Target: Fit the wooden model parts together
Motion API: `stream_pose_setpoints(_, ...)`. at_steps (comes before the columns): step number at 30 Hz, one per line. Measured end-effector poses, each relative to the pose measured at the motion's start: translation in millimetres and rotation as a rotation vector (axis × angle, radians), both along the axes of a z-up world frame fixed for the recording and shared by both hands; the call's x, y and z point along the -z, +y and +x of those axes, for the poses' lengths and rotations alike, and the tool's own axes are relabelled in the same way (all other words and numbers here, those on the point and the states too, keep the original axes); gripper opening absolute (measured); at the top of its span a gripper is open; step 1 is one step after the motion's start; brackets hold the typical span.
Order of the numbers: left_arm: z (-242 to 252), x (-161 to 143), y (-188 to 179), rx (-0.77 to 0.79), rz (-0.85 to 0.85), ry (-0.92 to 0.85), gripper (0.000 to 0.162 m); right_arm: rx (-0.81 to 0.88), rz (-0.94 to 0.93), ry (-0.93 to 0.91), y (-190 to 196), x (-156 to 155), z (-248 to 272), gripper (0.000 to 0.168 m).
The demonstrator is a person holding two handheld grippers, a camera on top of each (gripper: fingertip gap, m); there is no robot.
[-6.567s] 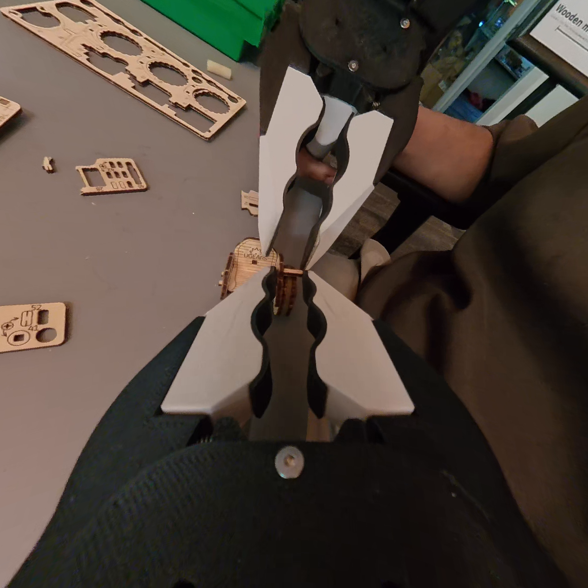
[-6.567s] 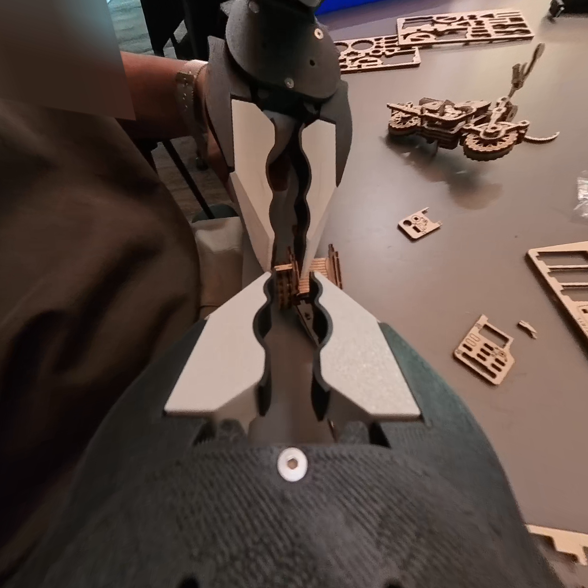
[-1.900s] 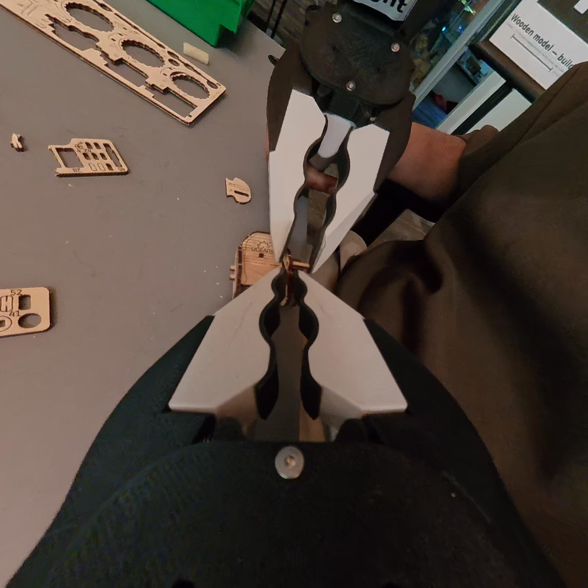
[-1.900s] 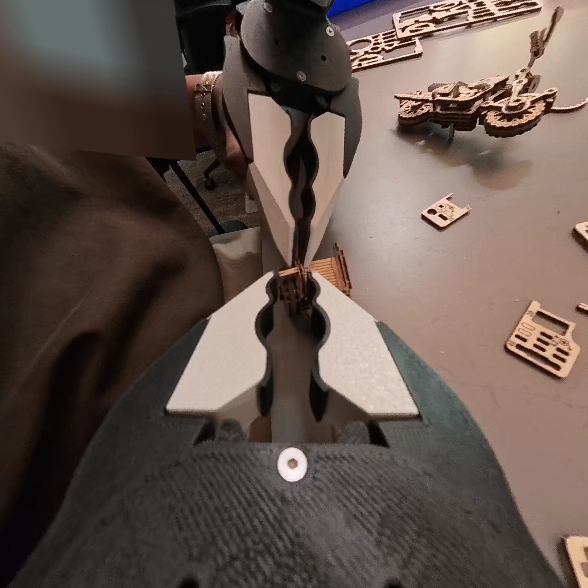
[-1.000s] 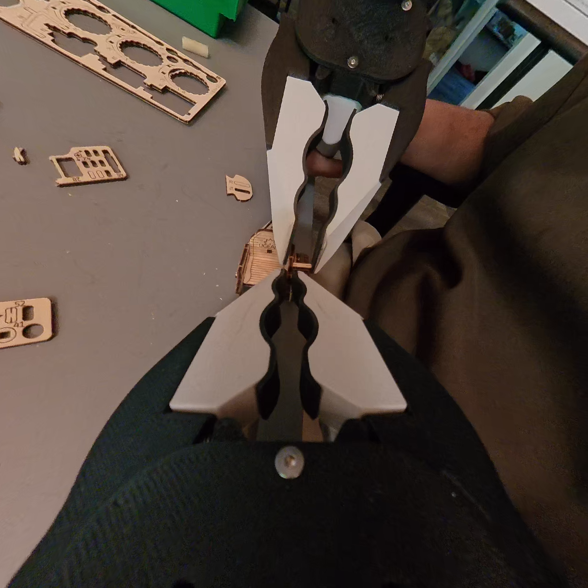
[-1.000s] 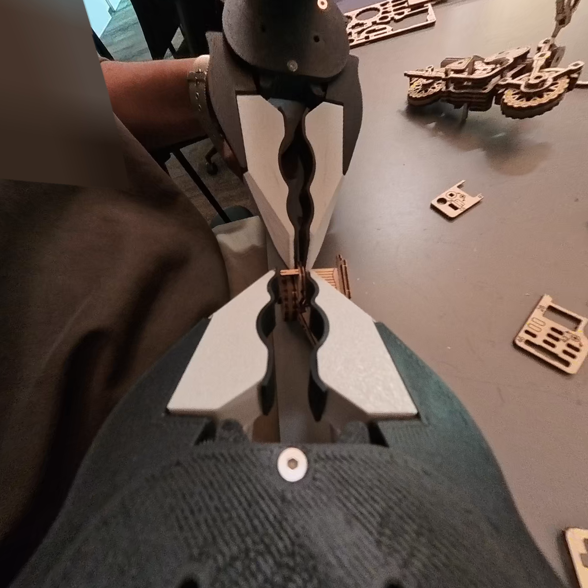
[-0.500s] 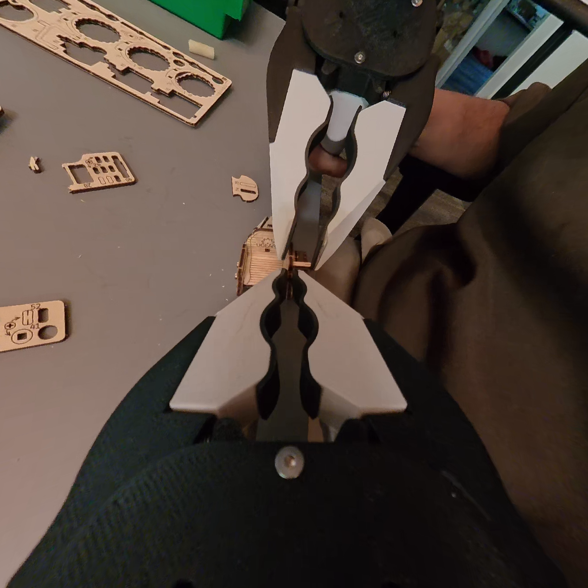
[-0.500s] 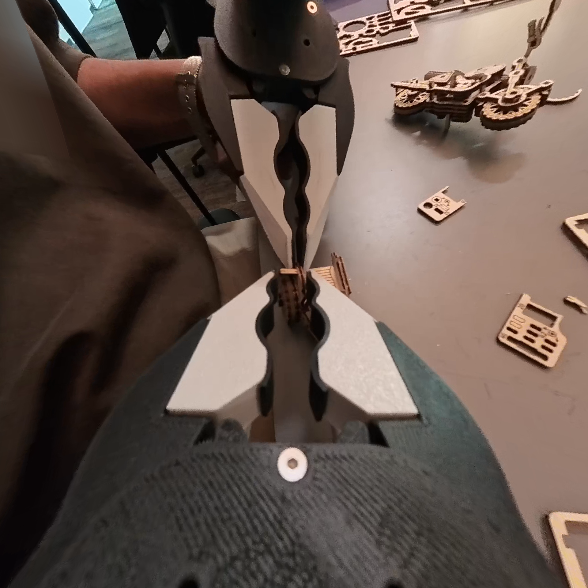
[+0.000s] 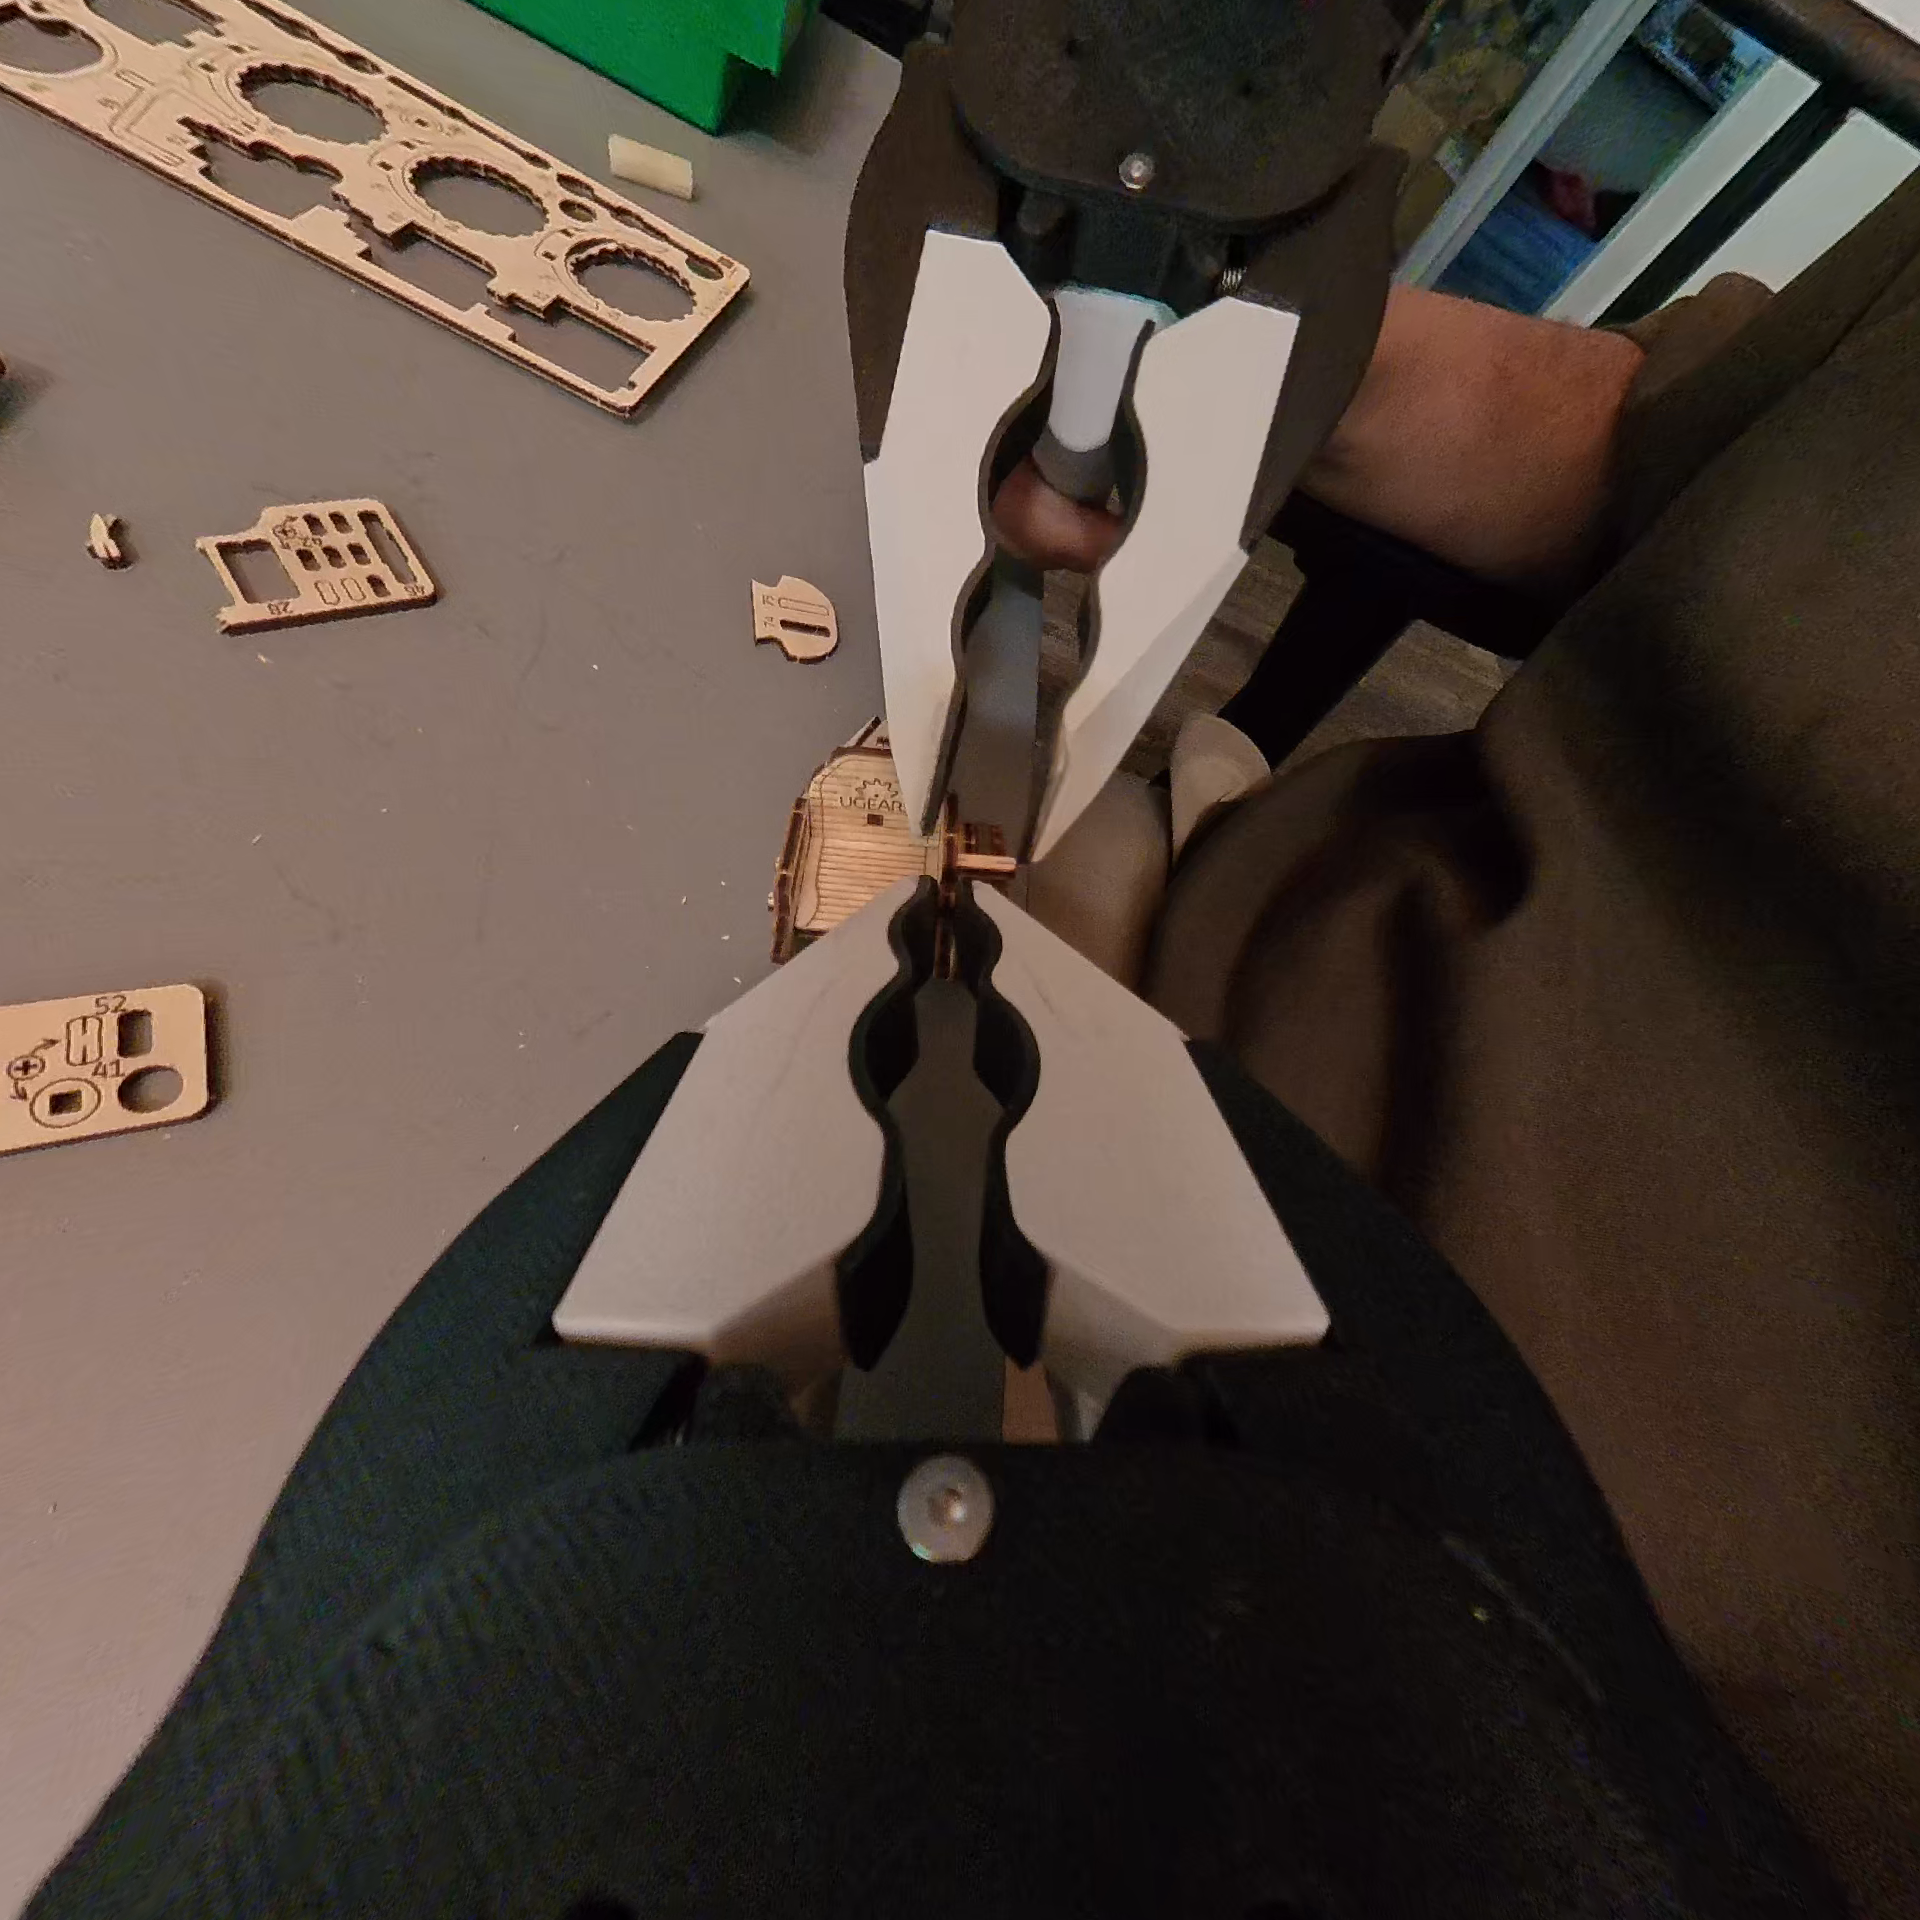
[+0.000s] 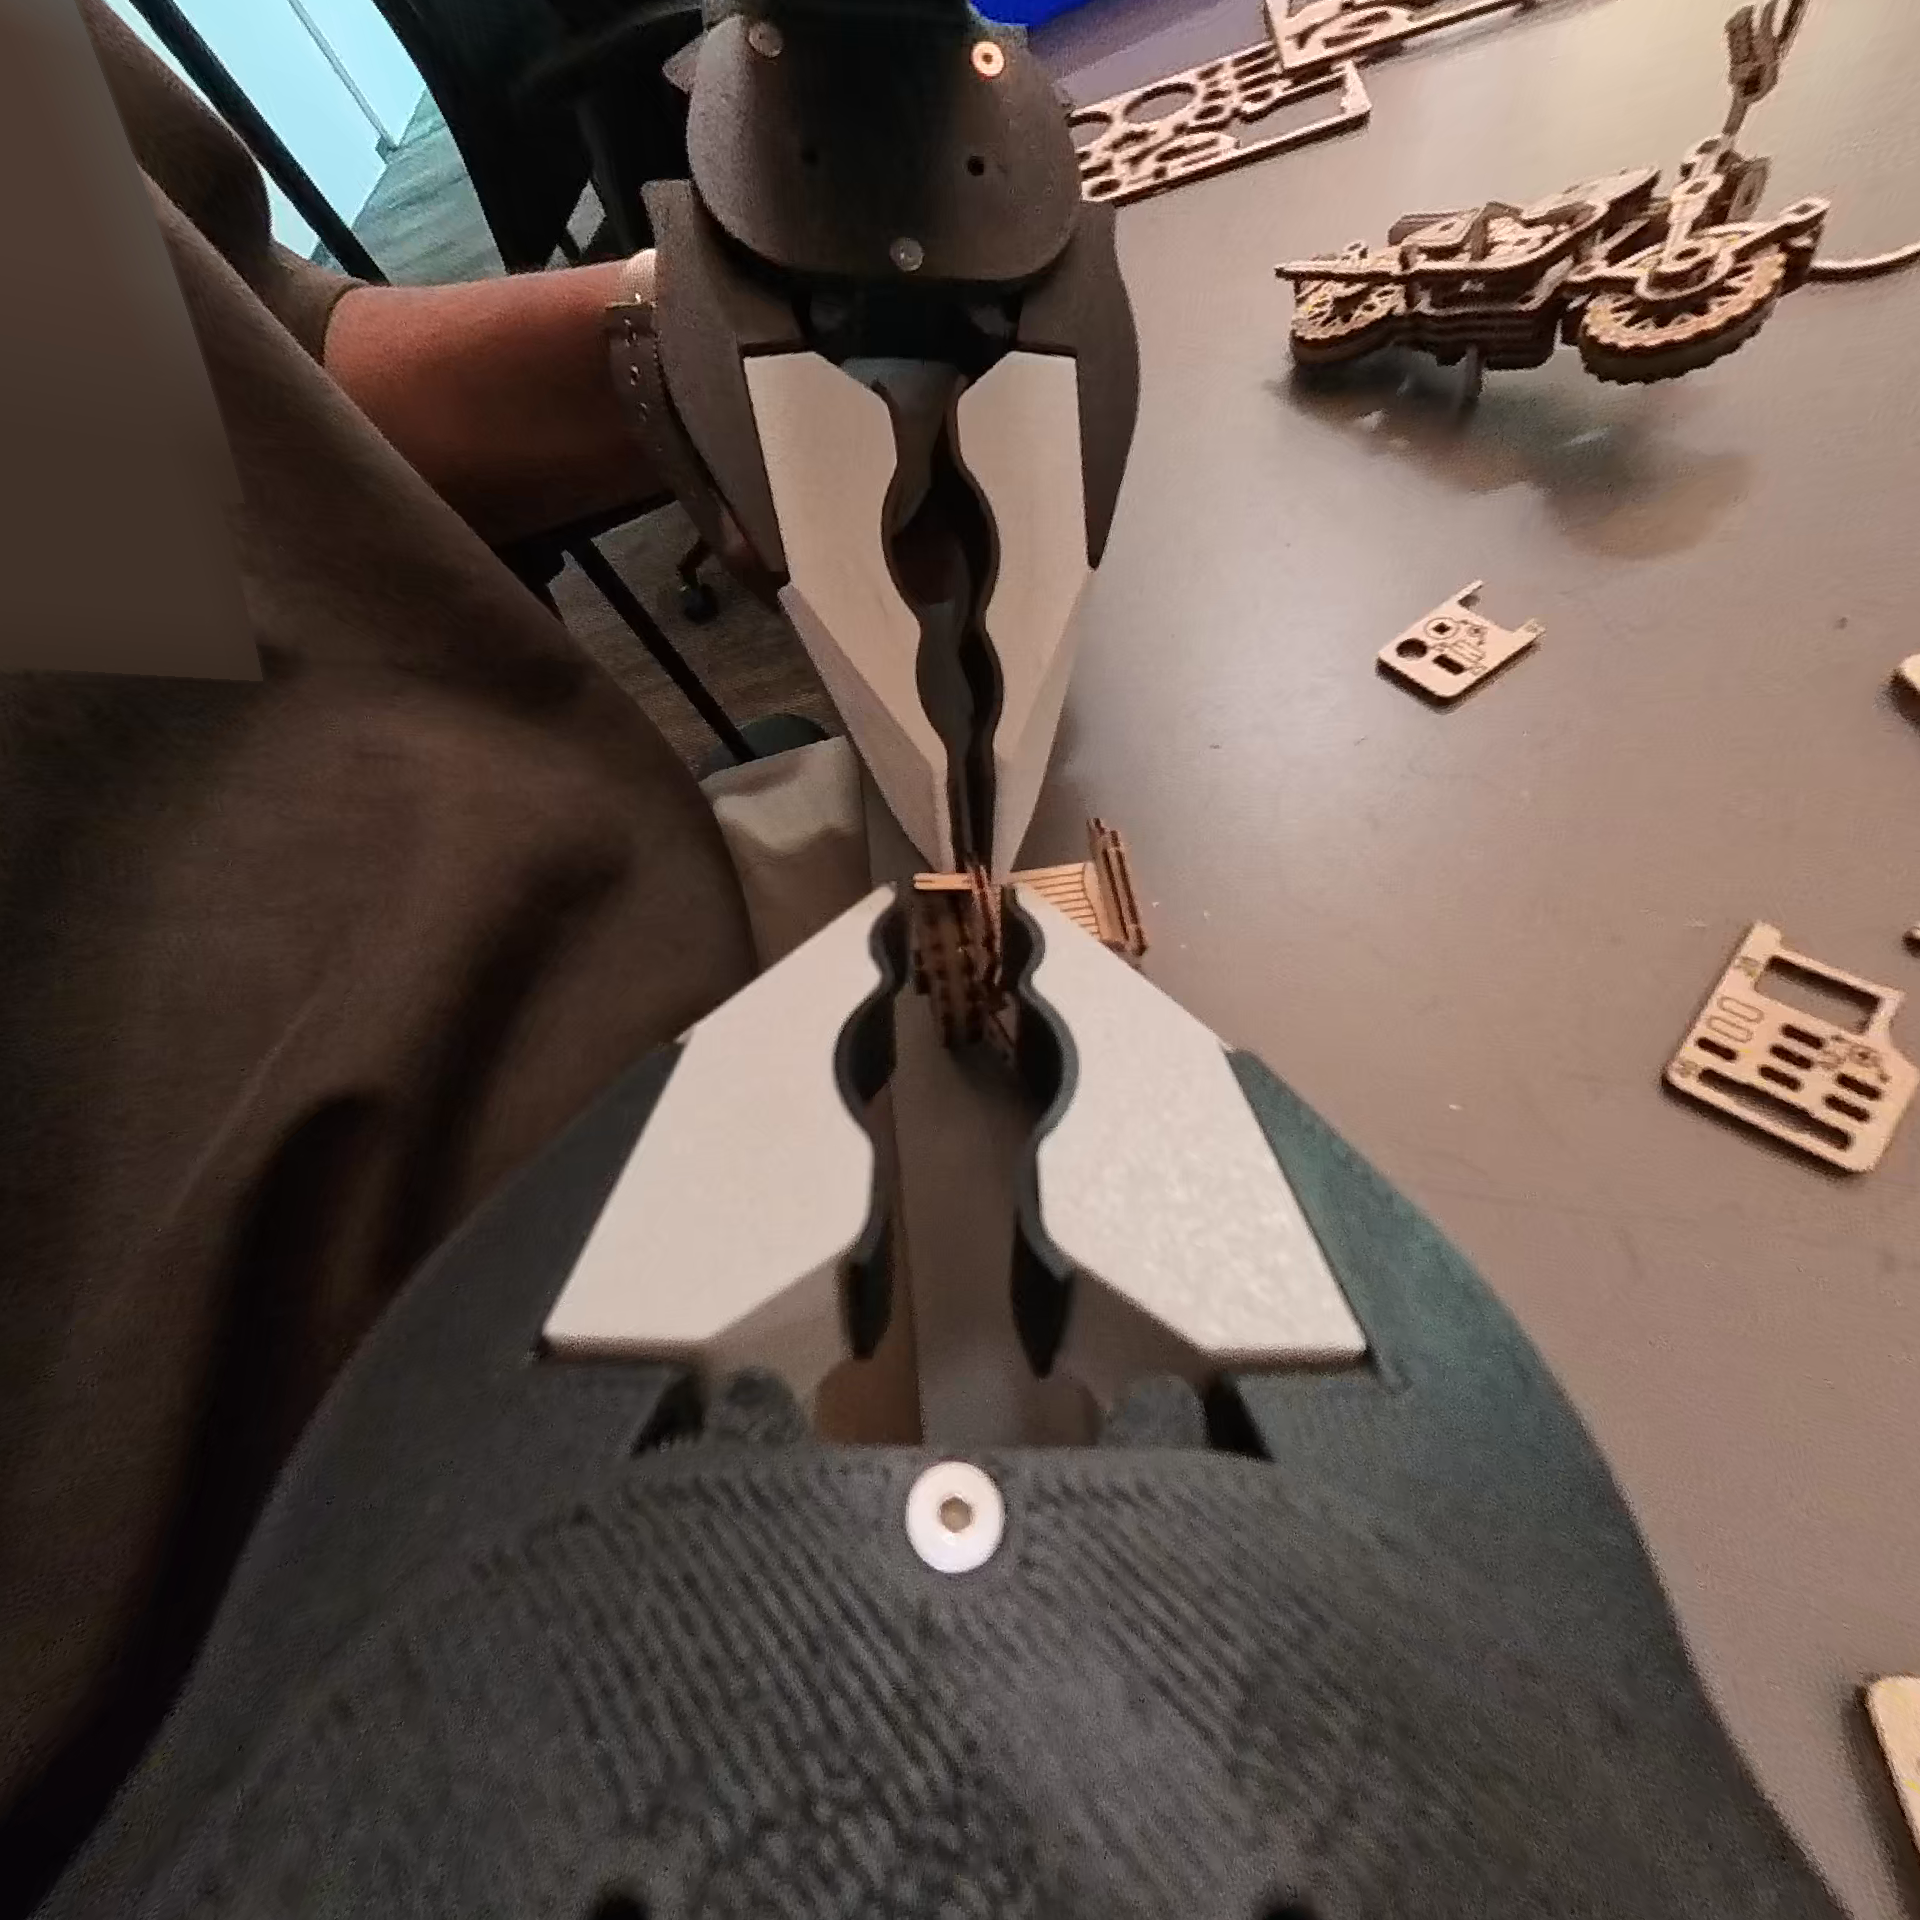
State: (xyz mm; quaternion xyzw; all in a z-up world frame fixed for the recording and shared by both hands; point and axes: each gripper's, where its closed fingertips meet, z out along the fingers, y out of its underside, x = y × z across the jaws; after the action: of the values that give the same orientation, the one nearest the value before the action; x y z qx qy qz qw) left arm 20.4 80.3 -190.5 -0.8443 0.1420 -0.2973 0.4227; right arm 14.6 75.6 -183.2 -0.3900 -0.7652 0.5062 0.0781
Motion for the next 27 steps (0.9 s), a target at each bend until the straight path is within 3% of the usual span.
stream_pose_setpoints(14, 0.1, -0.1, -0.1, 0.000, 0.000, 0.000, 0.000, -0.006, -0.016, -0.007, -2.1, -0.1, -0.6, 0.020)
stream_pose_setpoints(27, 0.4, 0.1, -0.2, 0.001, 0.000, 0.002, 0.000, -0.002, -0.015, -0.015, -2.4, 1.1, -0.4, 0.014)
